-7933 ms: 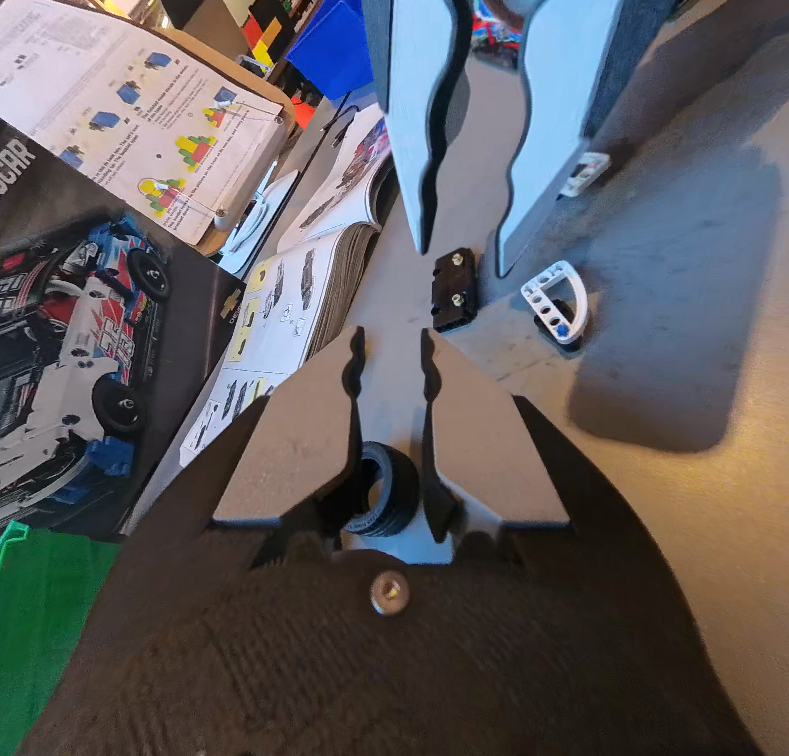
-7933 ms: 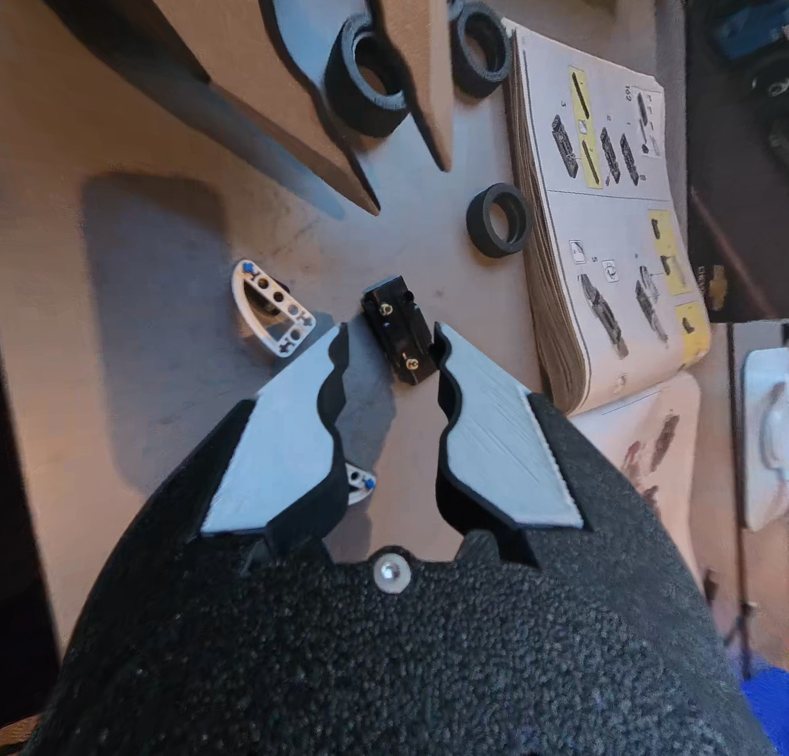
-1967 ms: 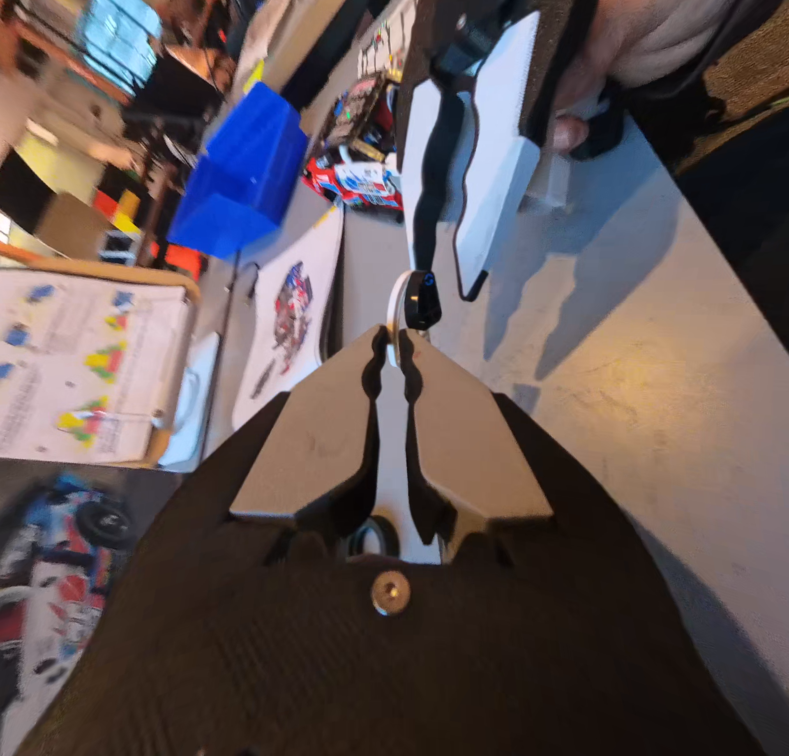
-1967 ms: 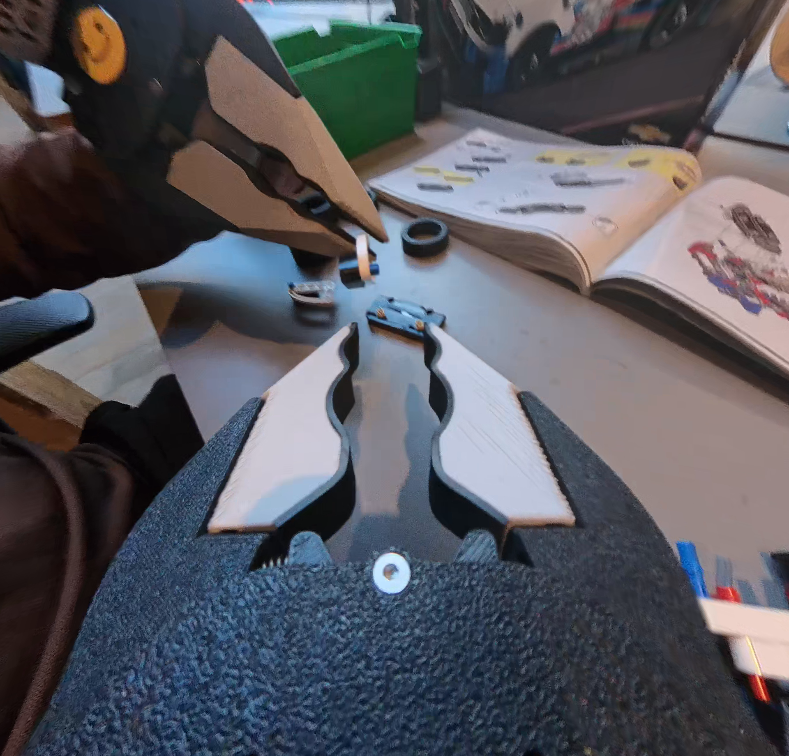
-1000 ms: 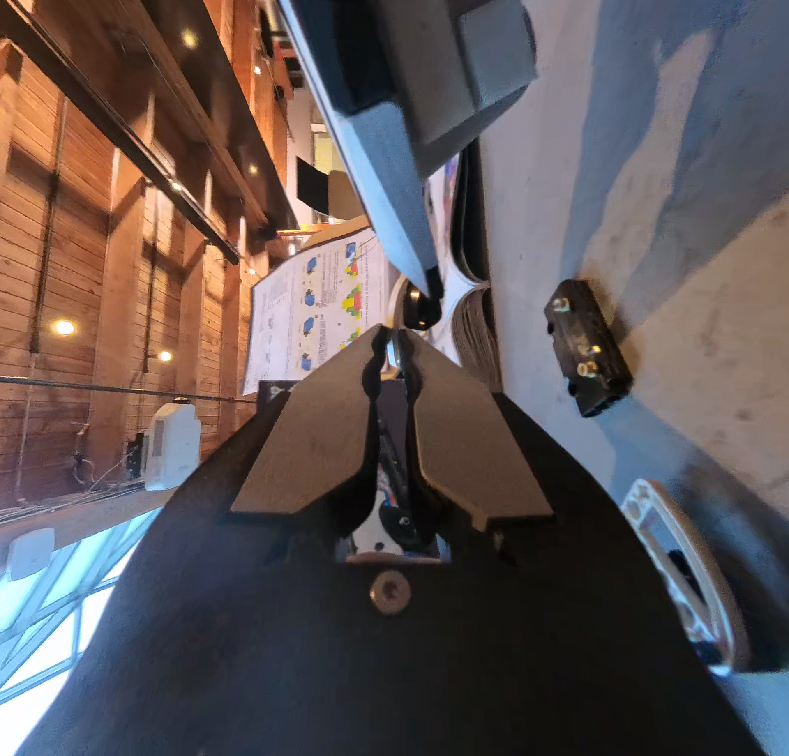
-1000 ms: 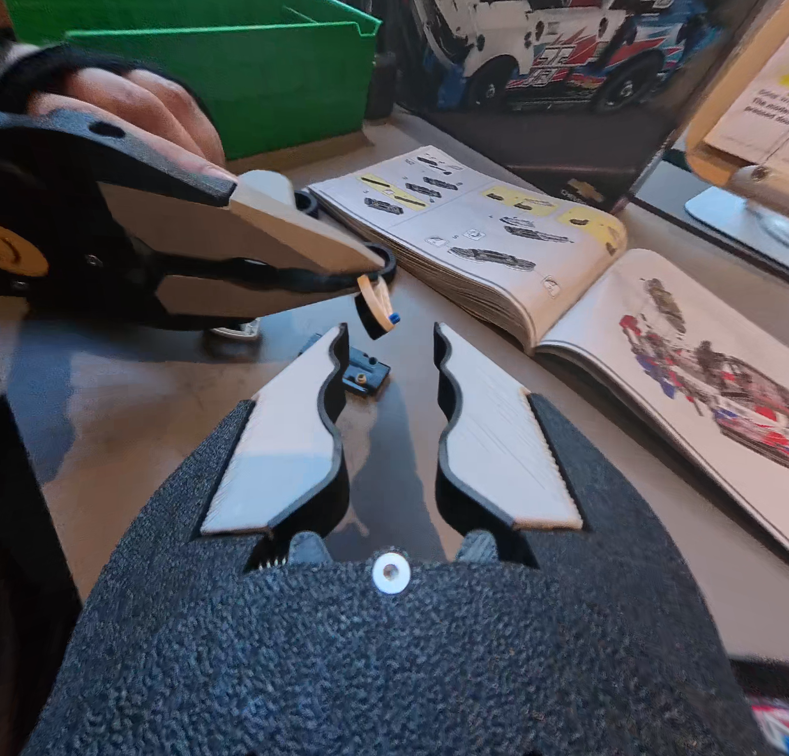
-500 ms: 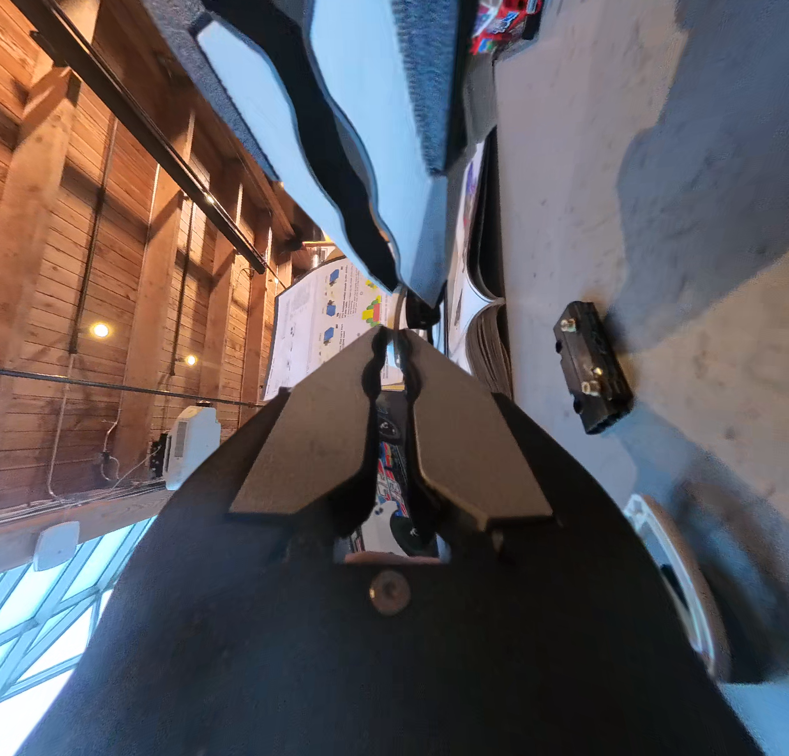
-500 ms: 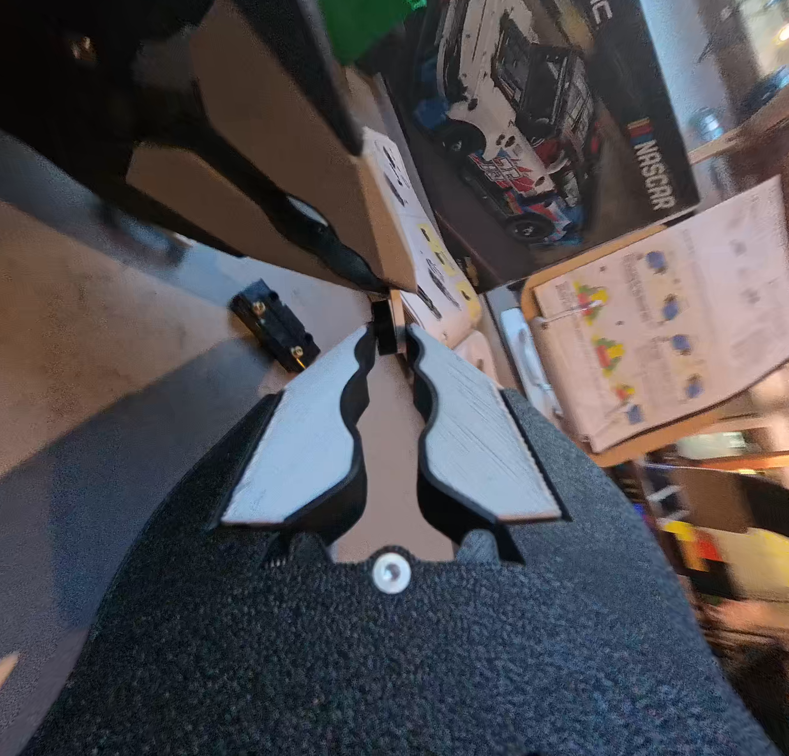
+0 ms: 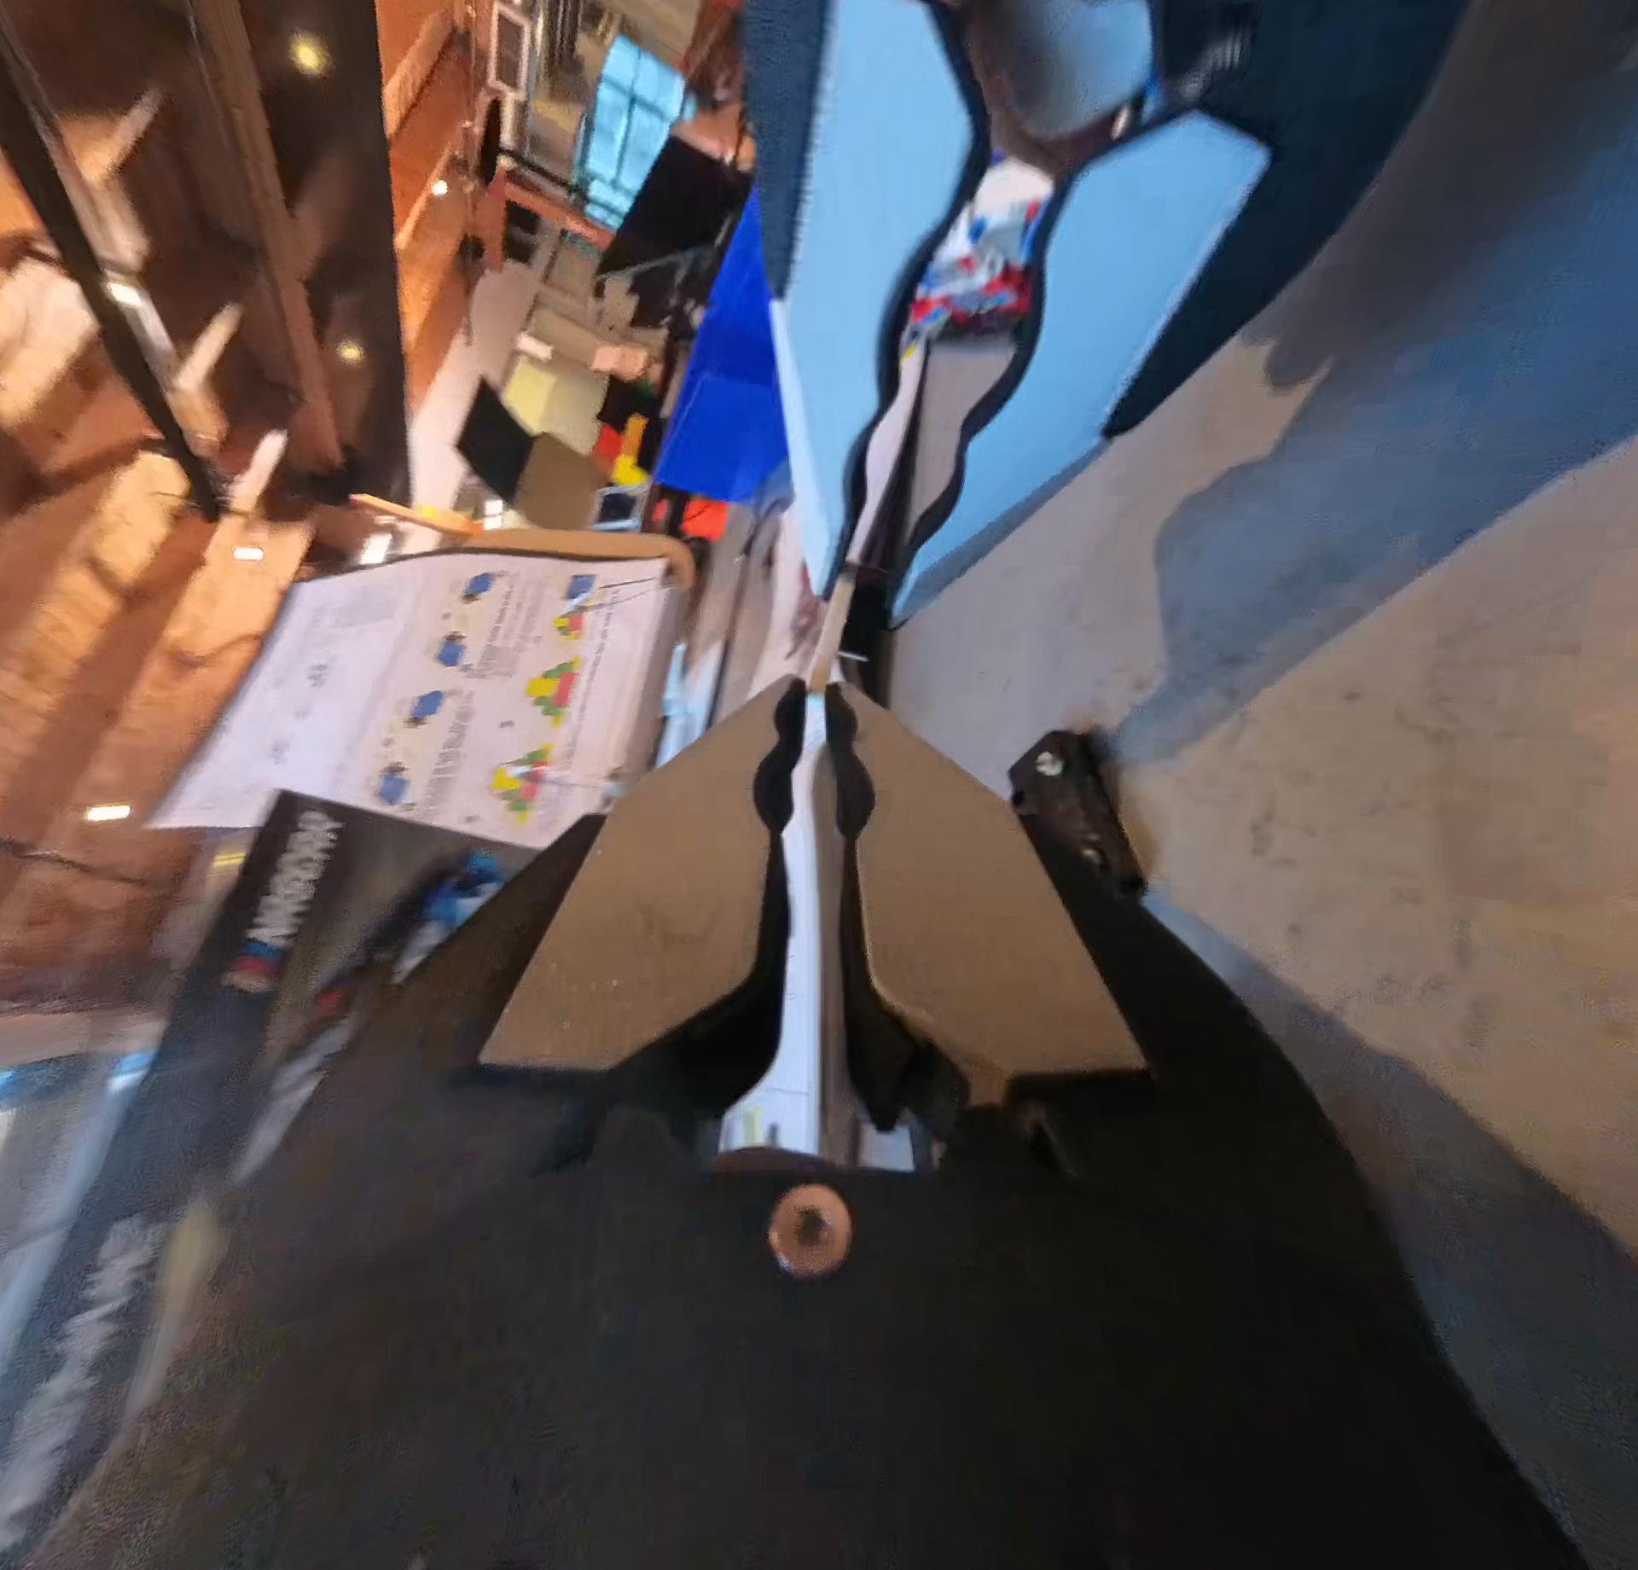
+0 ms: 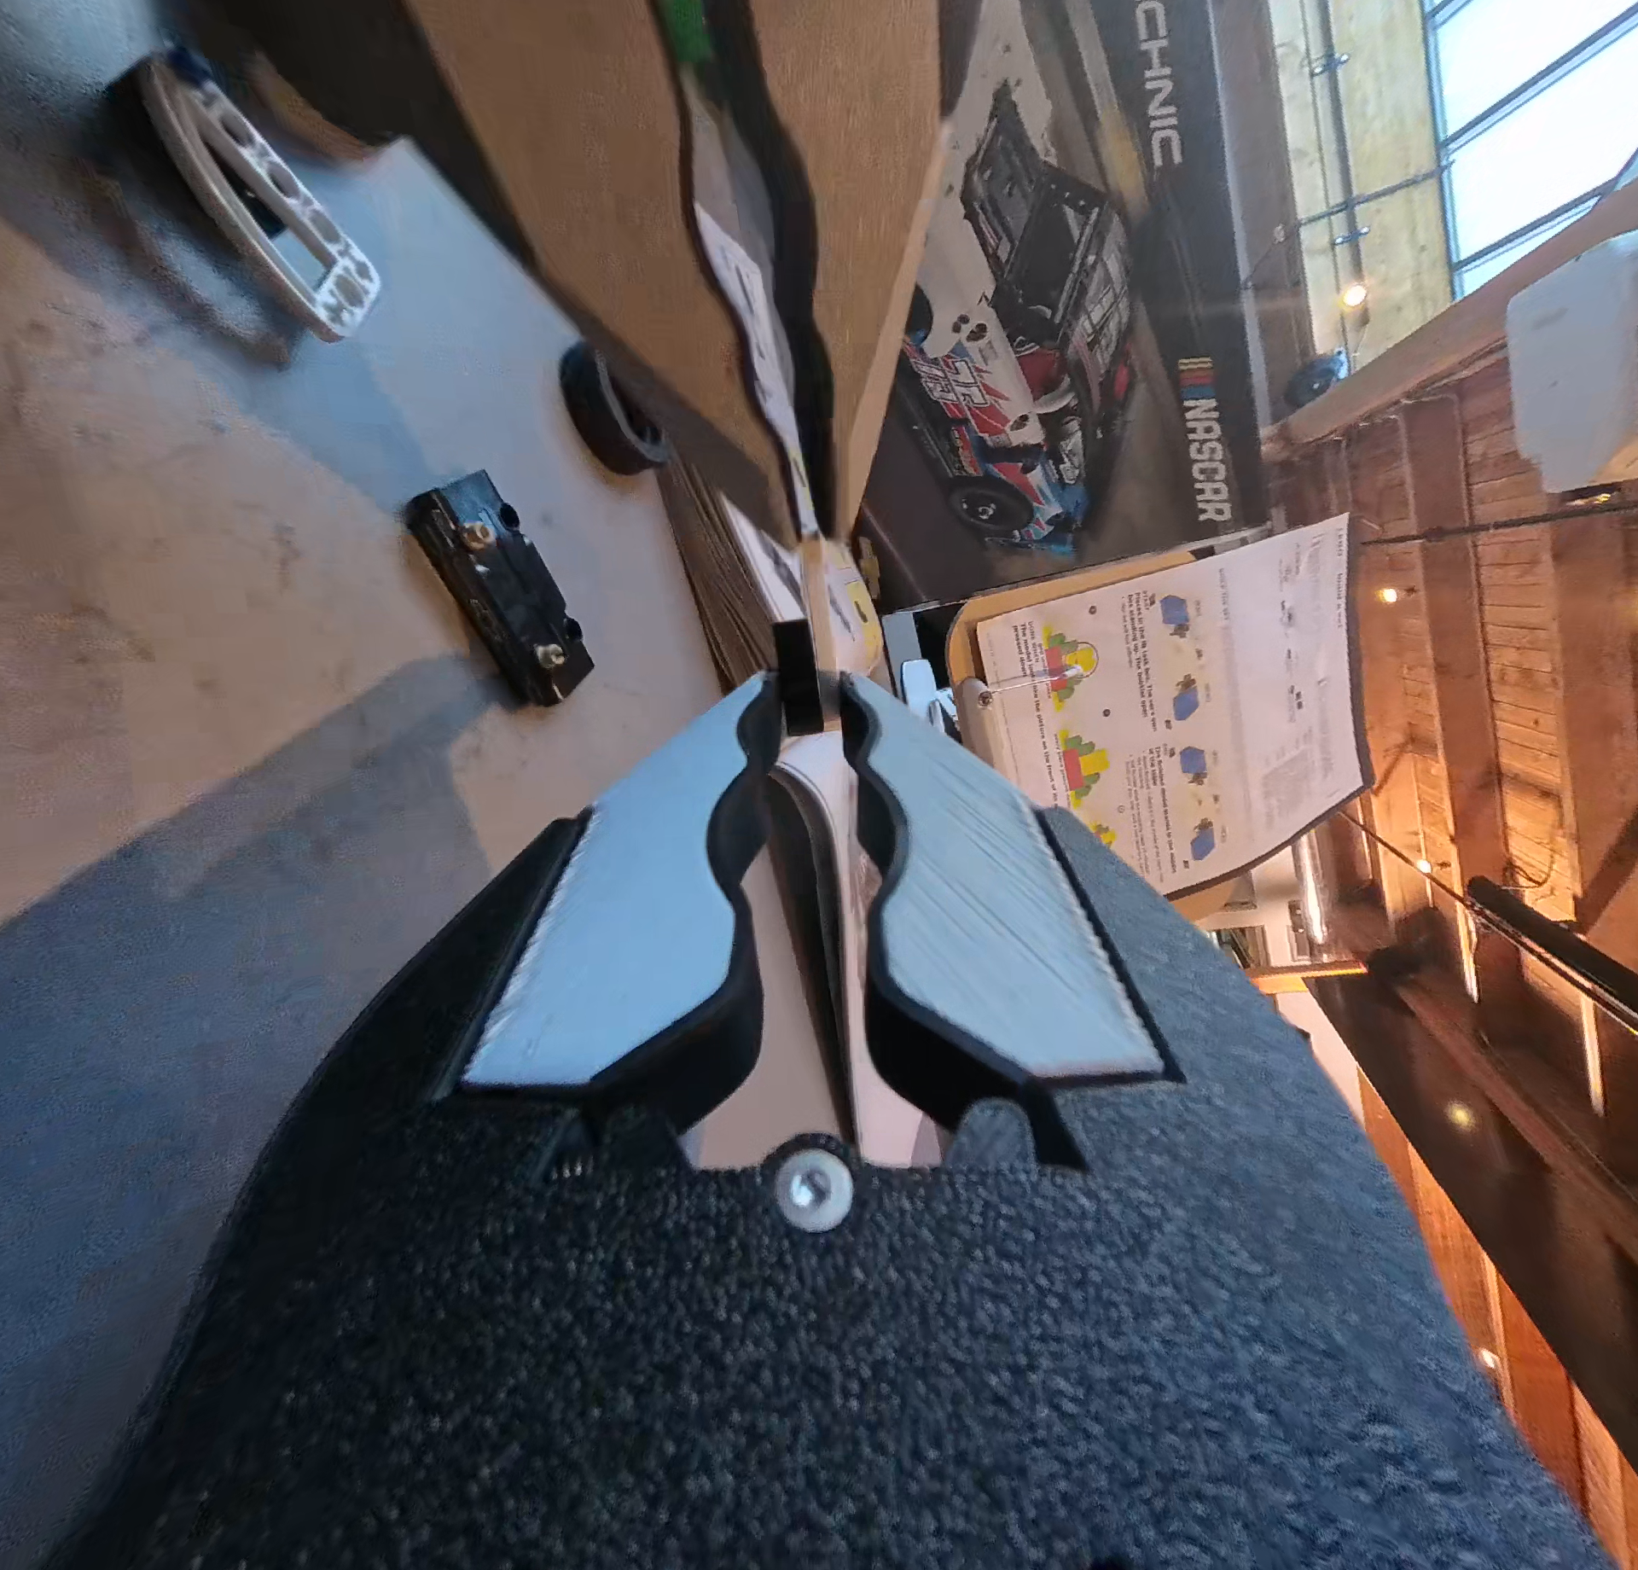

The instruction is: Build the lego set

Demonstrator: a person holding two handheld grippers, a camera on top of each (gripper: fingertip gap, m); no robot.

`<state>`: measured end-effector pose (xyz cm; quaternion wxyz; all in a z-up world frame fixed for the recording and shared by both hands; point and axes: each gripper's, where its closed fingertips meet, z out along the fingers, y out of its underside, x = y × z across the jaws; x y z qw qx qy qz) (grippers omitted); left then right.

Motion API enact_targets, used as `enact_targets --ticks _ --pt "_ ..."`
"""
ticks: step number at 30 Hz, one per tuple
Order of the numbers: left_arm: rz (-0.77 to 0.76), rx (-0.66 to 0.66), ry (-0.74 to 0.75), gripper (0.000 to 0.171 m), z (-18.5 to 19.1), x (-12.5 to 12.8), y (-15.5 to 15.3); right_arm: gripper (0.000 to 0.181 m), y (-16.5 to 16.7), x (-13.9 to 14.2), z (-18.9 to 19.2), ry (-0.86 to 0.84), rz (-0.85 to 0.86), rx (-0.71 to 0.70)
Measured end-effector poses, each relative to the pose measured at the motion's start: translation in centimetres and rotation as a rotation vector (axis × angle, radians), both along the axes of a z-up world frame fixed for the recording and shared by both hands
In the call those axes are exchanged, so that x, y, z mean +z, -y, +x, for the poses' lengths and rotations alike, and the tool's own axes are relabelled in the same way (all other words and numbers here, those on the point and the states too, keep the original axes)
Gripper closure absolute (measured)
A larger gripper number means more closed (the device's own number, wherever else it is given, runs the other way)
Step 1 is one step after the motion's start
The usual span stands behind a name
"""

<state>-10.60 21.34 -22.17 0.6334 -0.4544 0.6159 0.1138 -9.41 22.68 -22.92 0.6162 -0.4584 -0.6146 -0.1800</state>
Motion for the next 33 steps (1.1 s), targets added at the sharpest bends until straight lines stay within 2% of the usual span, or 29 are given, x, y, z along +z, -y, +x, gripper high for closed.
enact_targets --ticks 4,7,9,10,12,14,16,19,21,25,28,33 --pt "-0.406 -0.180 0.159 0.157 -0.4 -0.2 1.8 0.169 0.4 0.6 0.1 -0.014 0.047 0.035" --pt "-0.701 -0.233 0.316 0.111 -0.4 0.5 2.0 0.169 1.2 0.6 -0.6 -0.012 0.073 0.088" --pt "-0.854 -0.255 0.342 0.109 -0.2 0.0 2.3 0.169 2.0 0.3 -1.3 -0.012 0.057 0.132" --pt "-0.895 -0.245 0.335 0.102 -0.3 -0.5 2.2 0.169 2.4 0.3 -1.6 -0.012 0.052 0.154" --pt "-0.943 -0.277 0.330 0.106 -0.5 -0.4 2.8 0.169 2.9 0.2 -1.9 -0.007 0.049 0.184" --pt "-1.008 -0.321 0.340 0.127 -0.6 -0.3 3.4 0.169 3.2 -0.2 -2.1 0.010 0.048 0.207" --pt "-1.094 -0.293 0.328 0.134 -0.7 -1.0 3.3 0.169 3.4 -0.3 -2.2 0.014 0.052 0.220" --pt "-1.124 -0.283 0.338 0.144 -0.8 -1.0 3.2 0.169 3.5 -0.3 -2.5 0.015 0.057 0.224" --pt "-1.148 -0.271 0.333 0.144 -0.8 -1.2 3.3 0.169 3.5 -0.5 -2.5 0.024 0.058 0.227" --pt "-1.147 -0.156 0.337 0.150 -0.8 -1.9 2.5 0.169 2.9 -1.2 -2.5 0.029 0.029 0.199" --pt "-1.106 -0.058 0.374 0.150 -0.8 -2.1 1.9 0.168 2.4 -1.6 -2.4 -0.019 -0.072 0.168" --pt "-0.949 0.118 0.399 0.150 -2.5 -3.0 0.4 0.164 0.8 -1.4 -0.2 -0.179 -0.283 0.083"
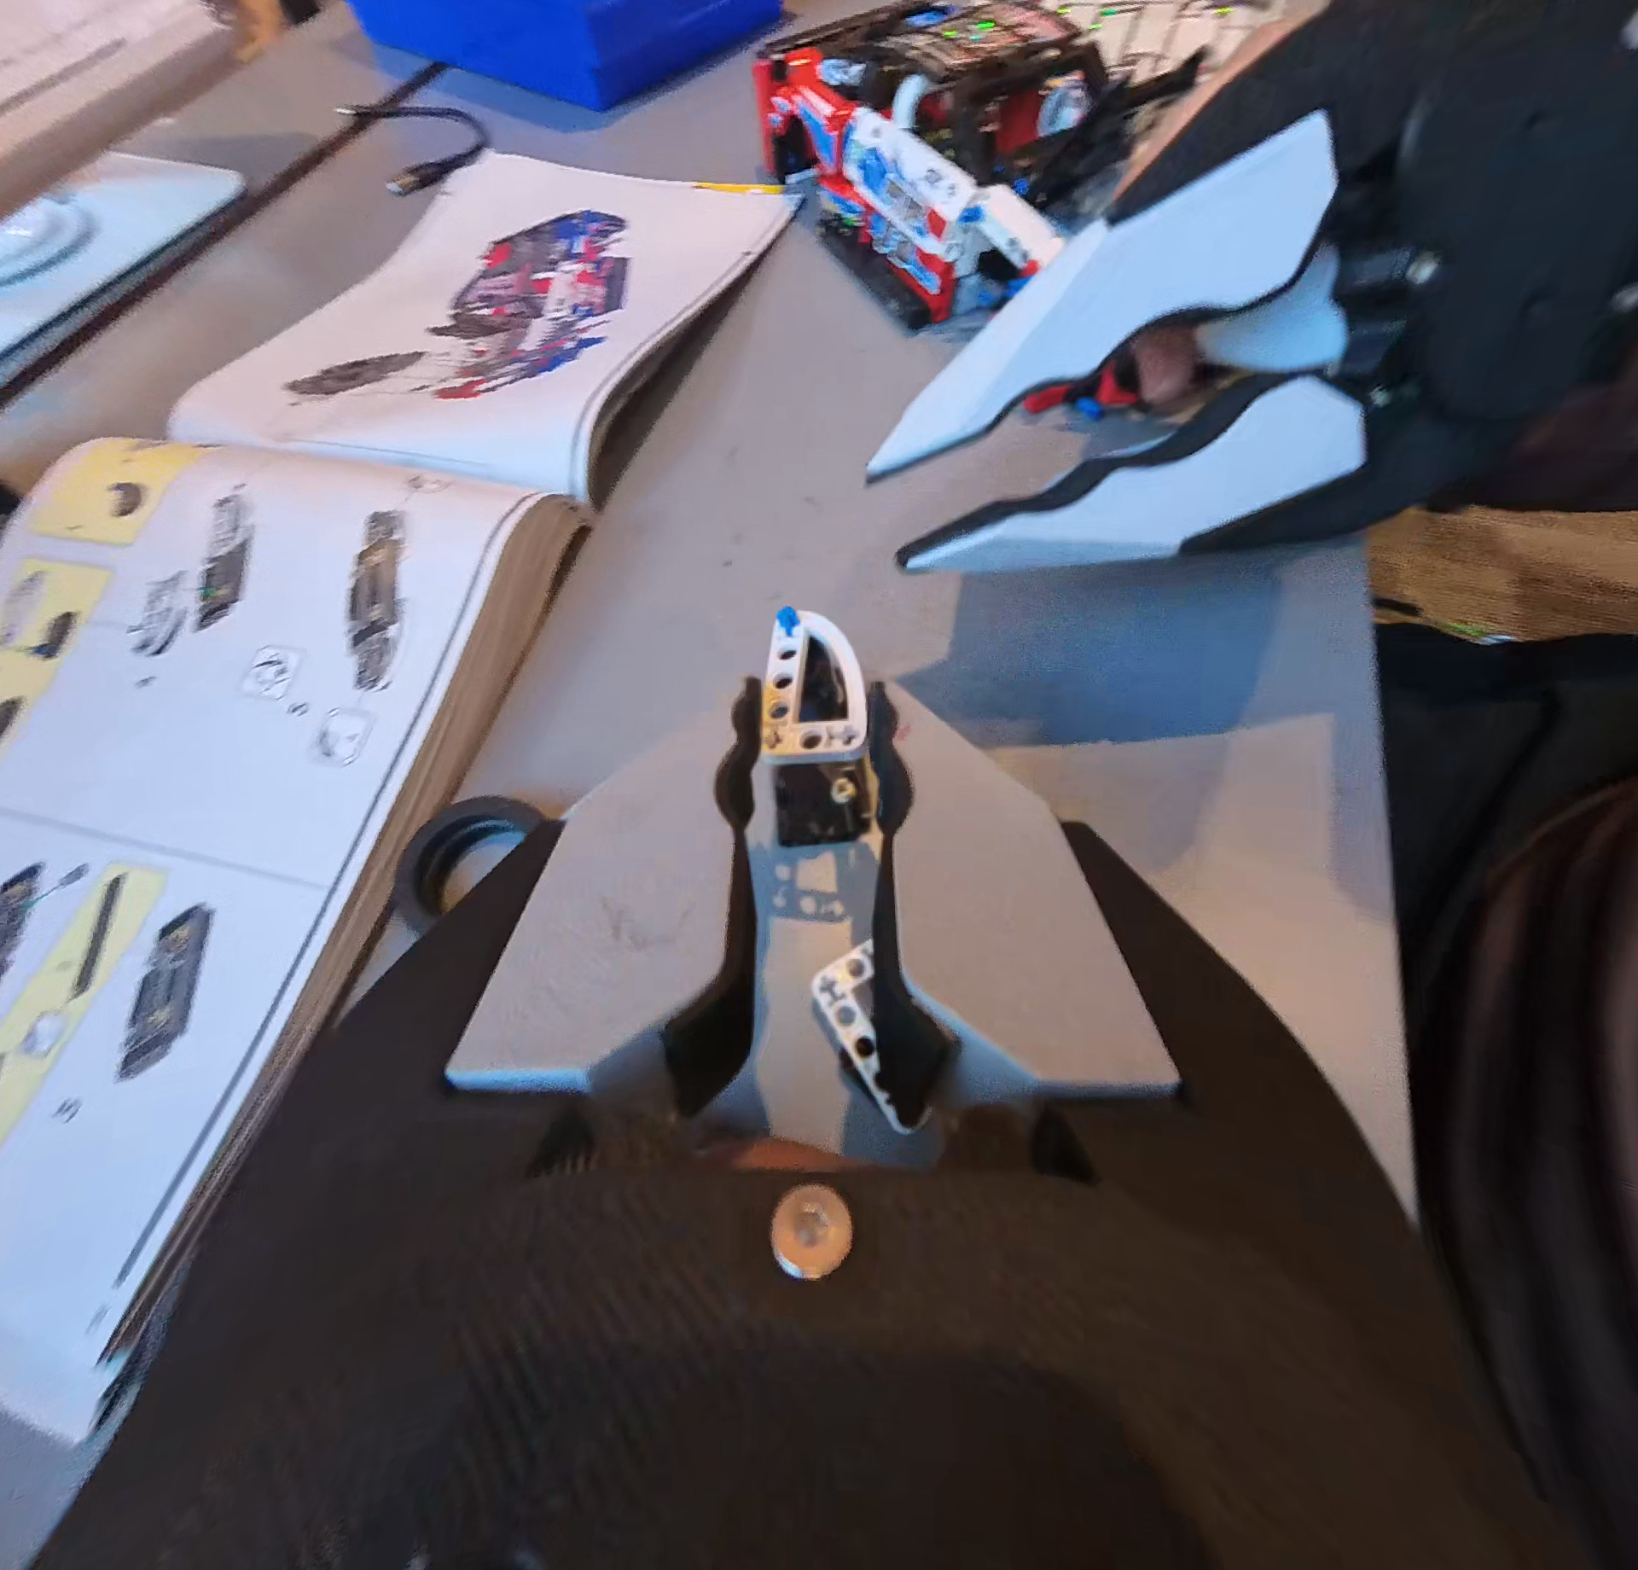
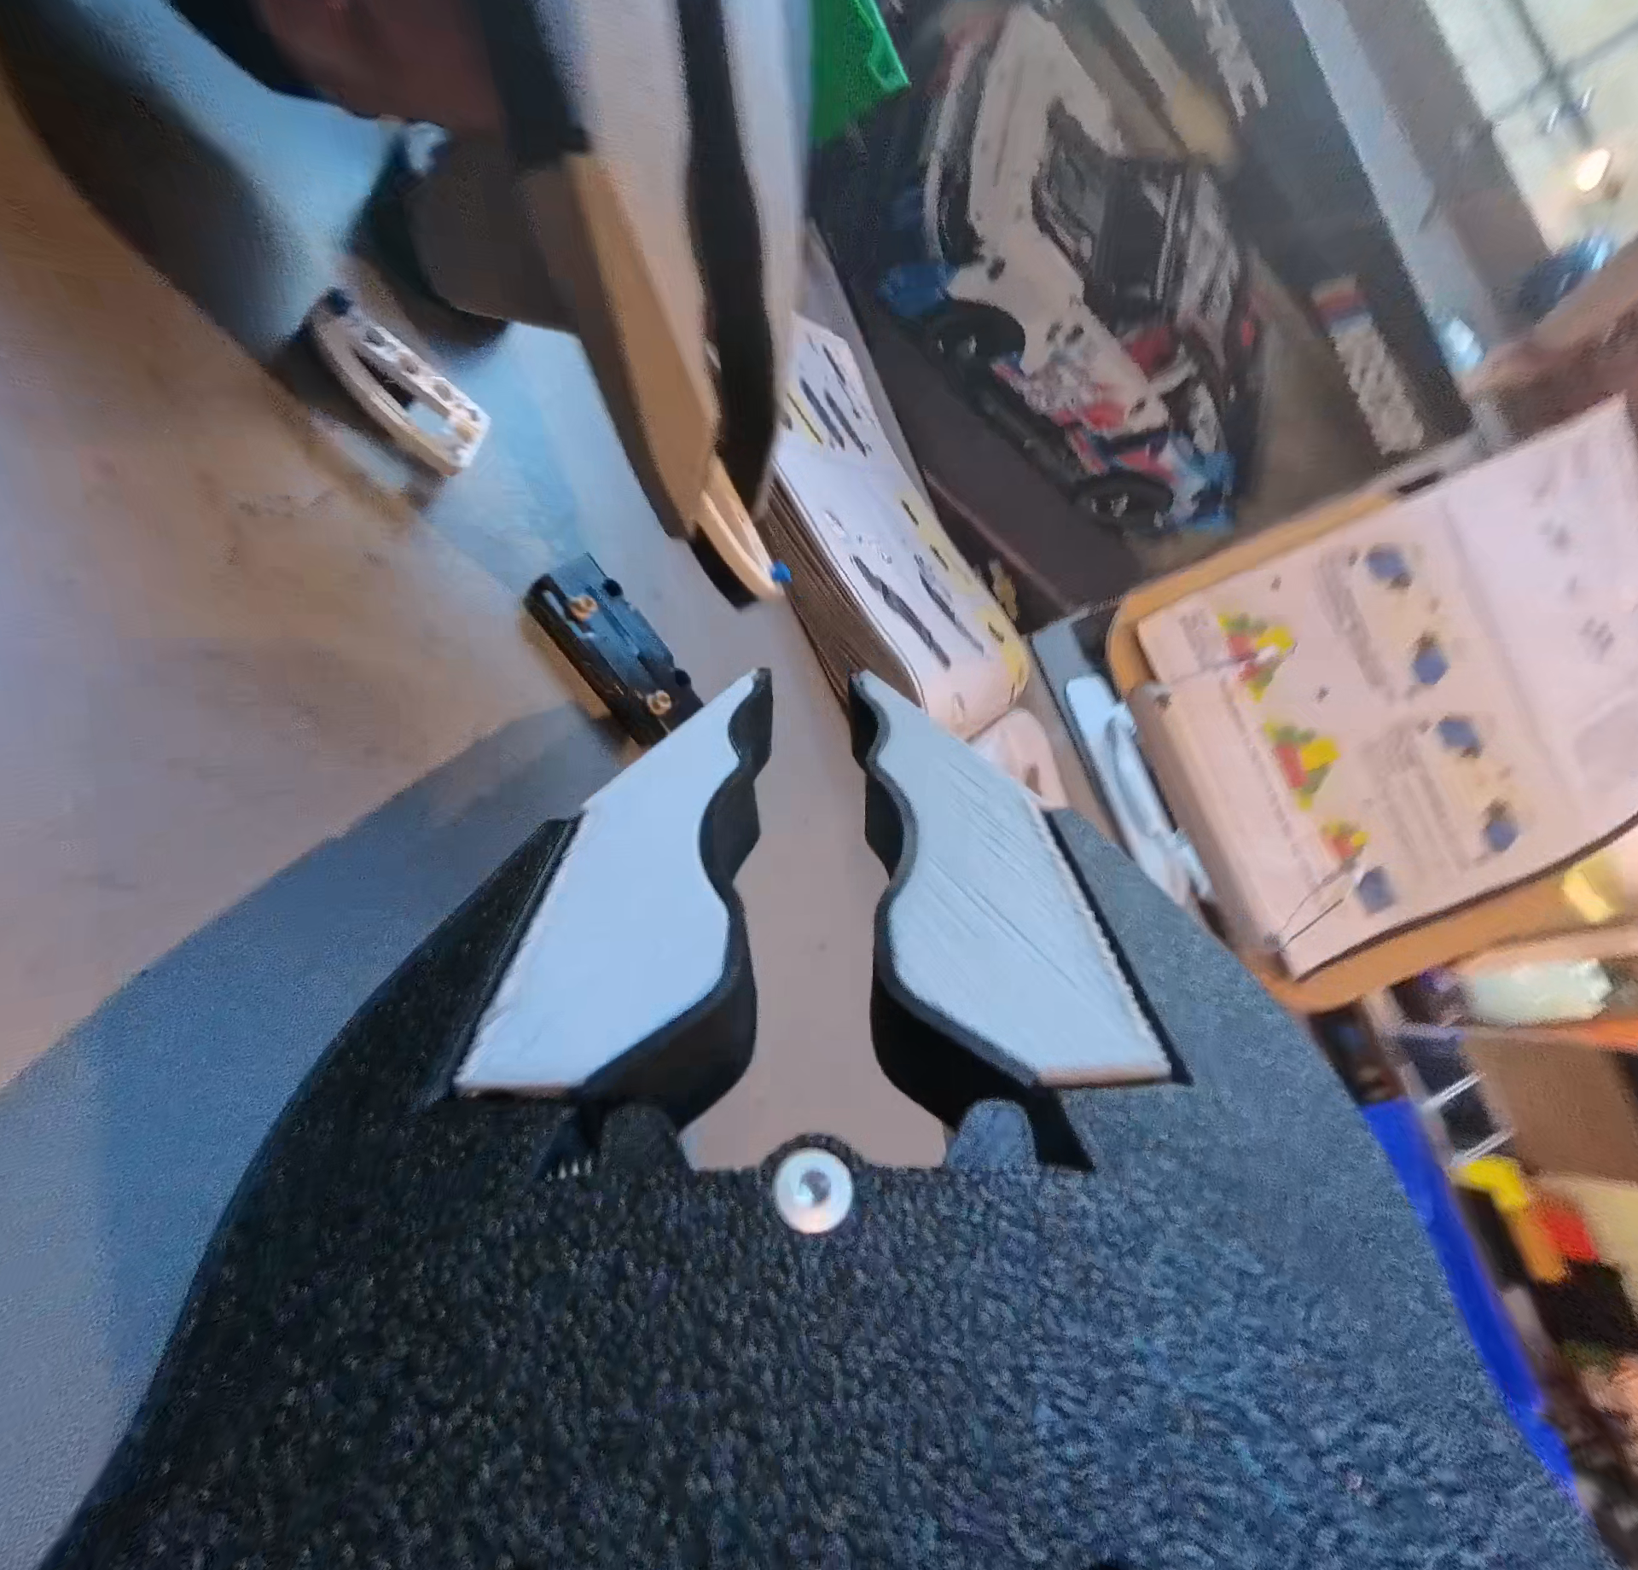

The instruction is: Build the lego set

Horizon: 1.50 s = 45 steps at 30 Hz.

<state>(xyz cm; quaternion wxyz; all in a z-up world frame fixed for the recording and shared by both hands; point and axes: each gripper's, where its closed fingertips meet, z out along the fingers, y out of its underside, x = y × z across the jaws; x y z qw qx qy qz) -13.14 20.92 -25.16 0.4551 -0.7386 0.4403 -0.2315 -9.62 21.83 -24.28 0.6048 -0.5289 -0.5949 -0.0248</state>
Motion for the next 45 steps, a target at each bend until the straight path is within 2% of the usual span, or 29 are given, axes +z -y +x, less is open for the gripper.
enact_targets --ticks 3,8,11,13,17,21,24,27,30,32,34,36,40,43,45 --pt "0.038 0.073 -0.033 0.150 -0.9 -0.5 -0.4 0.164 -0.6 -0.8 0.5 -0.019 -0.166 -0.039" --pt "0.053 0.086 -0.108 0.150 -0.4 -2.1 -0.3 0.164 0.4 -3.8 -0.4 0.031 -0.425 -0.042" --pt "0.065 0.078 -0.121 0.150 0.0 -2.5 -0.3 0.163 0.3 -5.4 -0.3 0.038 -0.573 -0.107" --pt "0.079 0.090 -0.136 0.150 0.0 -2.5 -0.5 0.151 0.1 -5.5 -0.4 0.003 -0.631 -0.125" --pt "0.068 0.087 -0.133 0.150 0.4 -2.6 -0.6 0.147 -0.1 -5.4 -0.6 -0.065 -0.745 -0.131" --pt "0.052 0.072 -0.100 0.150 0.8 -2.3 -0.8 0.147 0.0 -6.0 -1.0 -0.060 -0.852 -0.105" --pt "0.054 0.066 -0.072 0.150 0.6 -2.0 -0.9 0.150 0.2 -6.5 -1.2 -0.035 -0.888 -0.089" --pt "0.094 0.030 -0.054 0.150 0.9 -1.4 -0.3 0.164 1.0 -6.5 -1.6 -0.018 -0.896 -0.044" --pt "0.138 0.021 -0.107 0.150 0.5 -1.7 0.1 0.167 2.4 -6.4 -2.1 0.000 -0.906 0.011" --pt "0.162 0.012 -0.161 0.150 0.0 -2.0 0.4 0.163 2.0 -6.5 -1.5 0.005 -0.869 -0.022" --pt "0.207 -0.074 -0.170 0.150 0.3 -1.9 1.1 0.161 1.5 -6.3 -0.7 -0.004 -0.859 -0.034" --pt "0.245 -0.102 -0.161 0.150 0.3 -1.4 0.9 0.149 0.9 -5.5 -0.4 -0.041 -0.860 -0.024" --pt "0.240 -0.243 -0.138 0.150 1.1 -1.0 1.8 0.148 0.9 -3.7 -0.8 -0.048 -0.803 0.078" --pt "0.259 -0.286 -0.186 0.150 0.8 -1.3 1.7 0.143 1.7 -2.7 -1.4 -0.004 -0.720 0.171" --pt "0.283 -0.318 -0.177 0.151 0.9 -0.4 1.9 0.139 2.5 -2.3 -1.9 0.033 -0.689 0.236"
